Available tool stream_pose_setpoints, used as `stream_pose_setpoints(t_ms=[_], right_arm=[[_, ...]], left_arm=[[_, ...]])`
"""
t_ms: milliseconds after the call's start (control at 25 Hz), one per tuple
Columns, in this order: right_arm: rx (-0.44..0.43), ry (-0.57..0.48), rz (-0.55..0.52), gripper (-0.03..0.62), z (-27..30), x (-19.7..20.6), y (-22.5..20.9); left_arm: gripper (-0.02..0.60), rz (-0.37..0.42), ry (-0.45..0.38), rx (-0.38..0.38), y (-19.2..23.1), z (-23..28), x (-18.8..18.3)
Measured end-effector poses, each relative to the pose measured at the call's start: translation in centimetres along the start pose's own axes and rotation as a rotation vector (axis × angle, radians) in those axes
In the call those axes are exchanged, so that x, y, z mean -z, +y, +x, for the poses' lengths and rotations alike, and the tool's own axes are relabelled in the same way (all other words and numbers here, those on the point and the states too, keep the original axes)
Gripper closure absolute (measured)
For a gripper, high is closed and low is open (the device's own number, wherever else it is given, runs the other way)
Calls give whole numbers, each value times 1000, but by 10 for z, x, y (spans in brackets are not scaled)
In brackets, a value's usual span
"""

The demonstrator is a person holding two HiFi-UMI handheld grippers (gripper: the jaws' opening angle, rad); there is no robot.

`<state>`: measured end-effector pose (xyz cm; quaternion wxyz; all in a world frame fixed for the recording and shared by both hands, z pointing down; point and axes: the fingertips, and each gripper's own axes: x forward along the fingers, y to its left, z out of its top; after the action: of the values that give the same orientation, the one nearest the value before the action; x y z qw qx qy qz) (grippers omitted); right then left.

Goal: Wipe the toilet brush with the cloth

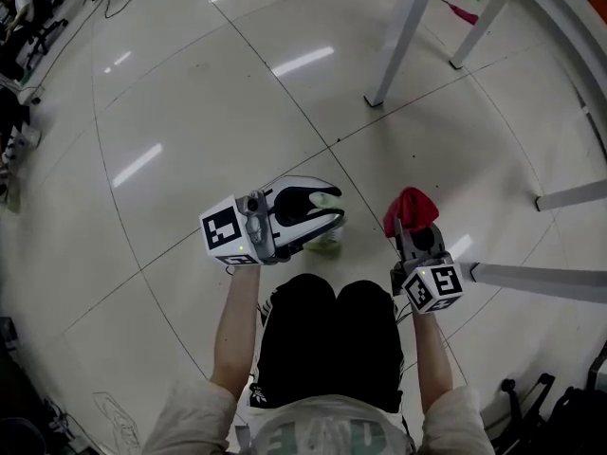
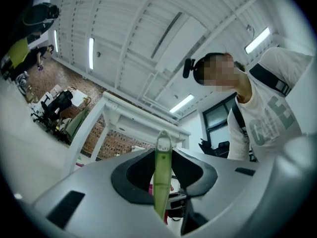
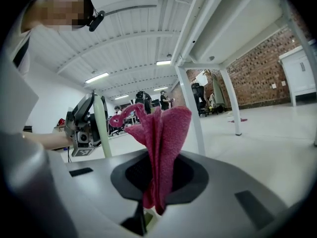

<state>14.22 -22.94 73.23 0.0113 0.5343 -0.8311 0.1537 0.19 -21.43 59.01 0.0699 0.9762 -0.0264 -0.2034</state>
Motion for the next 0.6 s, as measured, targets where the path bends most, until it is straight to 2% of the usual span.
stream_pose_setpoints(t_ms=[160,520,600], right_arm=[[0,14,10,563,-9,17,-4],[-13,19,0,563,-8,24,-7],[-16,18,9,563,-7,27,-8]], left_arm=[[469,7,51,-1,-1,-2,20],[469,-52,134,-55,10,-10,72],[468,-78,121,-82,13,-11,78]])
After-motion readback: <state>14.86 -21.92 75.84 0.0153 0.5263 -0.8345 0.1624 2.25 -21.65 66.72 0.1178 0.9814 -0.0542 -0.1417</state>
